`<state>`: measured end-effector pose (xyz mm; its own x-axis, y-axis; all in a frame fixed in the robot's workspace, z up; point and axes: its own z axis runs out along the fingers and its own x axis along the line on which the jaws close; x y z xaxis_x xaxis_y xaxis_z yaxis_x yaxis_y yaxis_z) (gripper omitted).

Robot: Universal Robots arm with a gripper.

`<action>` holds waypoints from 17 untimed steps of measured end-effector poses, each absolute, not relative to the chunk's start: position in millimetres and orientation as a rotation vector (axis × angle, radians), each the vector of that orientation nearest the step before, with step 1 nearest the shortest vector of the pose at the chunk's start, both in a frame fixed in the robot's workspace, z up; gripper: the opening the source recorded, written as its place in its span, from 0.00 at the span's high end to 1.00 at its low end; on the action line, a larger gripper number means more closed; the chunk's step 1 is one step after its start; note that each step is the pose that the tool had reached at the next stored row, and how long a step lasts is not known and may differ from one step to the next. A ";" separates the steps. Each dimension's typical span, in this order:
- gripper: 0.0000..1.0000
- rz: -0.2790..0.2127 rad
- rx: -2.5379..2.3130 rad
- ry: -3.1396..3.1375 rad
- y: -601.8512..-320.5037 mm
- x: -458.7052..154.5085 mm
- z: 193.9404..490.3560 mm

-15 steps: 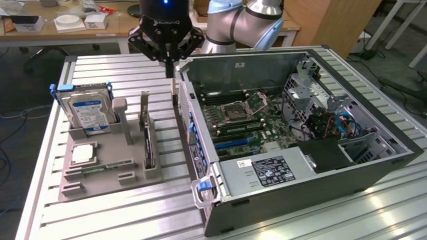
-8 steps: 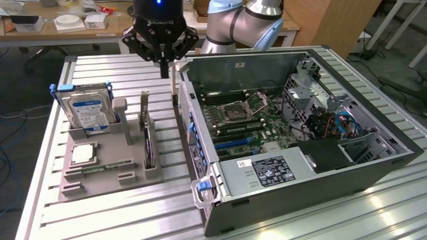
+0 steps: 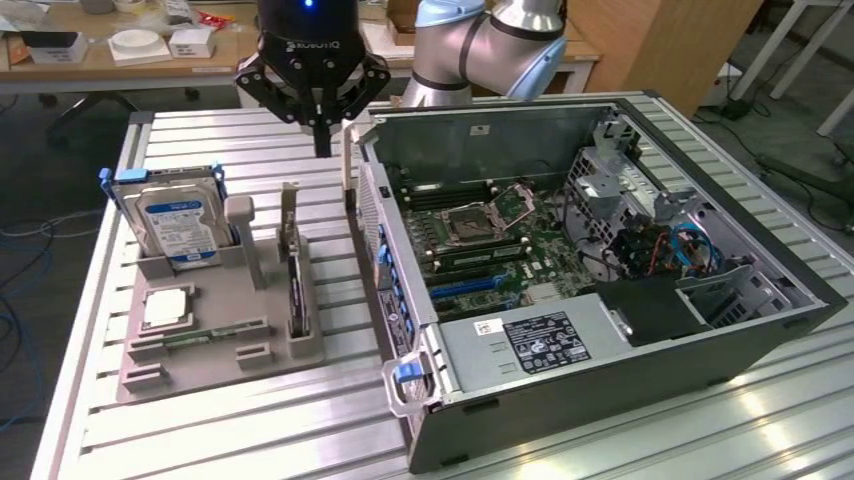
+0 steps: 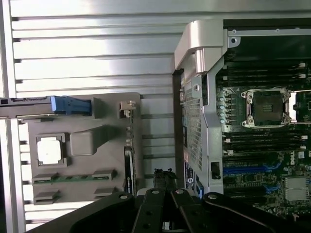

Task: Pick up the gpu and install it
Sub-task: 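Reach for the gpu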

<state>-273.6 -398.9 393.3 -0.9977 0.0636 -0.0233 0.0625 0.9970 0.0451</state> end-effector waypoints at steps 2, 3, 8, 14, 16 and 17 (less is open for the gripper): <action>0.90 0.069 0.098 3.115 -398.9 -275.1 393.3; 0.90 0.069 0.097 3.115 -398.9 -276.1 393.3; 0.90 0.069 0.085 3.115 -398.9 -283.4 393.3; 0.90 0.070 0.069 3.116 -398.9 -289.7 393.2; 0.90 0.070 0.066 3.116 -398.9 -291.2 393.3; 0.90 0.069 0.065 3.116 -398.9 -291.7 393.3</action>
<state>-291.7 -398.9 393.3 -0.9988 0.0424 -0.0233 0.0413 0.9981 0.0451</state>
